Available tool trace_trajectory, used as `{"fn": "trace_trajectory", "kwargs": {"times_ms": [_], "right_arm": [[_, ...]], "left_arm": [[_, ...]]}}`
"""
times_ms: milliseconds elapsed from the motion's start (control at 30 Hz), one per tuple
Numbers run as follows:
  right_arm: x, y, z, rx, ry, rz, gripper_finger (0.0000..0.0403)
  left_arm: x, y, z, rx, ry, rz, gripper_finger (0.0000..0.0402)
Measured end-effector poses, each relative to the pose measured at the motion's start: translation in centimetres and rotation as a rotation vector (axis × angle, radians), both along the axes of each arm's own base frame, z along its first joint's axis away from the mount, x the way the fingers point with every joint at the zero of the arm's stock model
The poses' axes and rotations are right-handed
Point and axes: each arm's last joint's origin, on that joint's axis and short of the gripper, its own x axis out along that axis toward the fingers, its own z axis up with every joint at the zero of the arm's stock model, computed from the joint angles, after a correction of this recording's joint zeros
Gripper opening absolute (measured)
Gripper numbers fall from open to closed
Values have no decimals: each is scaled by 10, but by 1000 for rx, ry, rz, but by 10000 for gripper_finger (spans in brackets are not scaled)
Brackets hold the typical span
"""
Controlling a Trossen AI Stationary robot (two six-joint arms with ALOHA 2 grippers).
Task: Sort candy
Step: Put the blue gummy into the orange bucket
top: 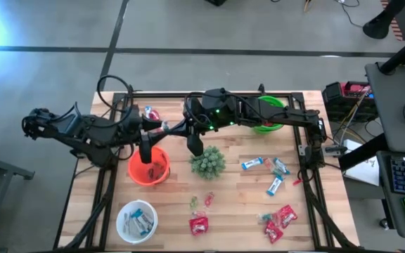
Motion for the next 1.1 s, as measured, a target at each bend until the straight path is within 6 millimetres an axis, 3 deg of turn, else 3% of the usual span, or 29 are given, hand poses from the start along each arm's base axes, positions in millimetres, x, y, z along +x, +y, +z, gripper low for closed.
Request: {"fn": "trace_trajectory", "kwargs": {"times_ms": [400, 767, 1100], "right_arm": [[0, -1, 0, -1, 1, -8, 13], [0, 0, 0, -4, 1, -1, 20], [-2, 0, 1, 31, 9, -9, 127]], "left_arm": [[2, 6, 1, 34, 6, 10, 10], [1, 5, 0, 36, 17, -33, 2], [-1, 5, -2, 46, 47, -66, 1]]}}
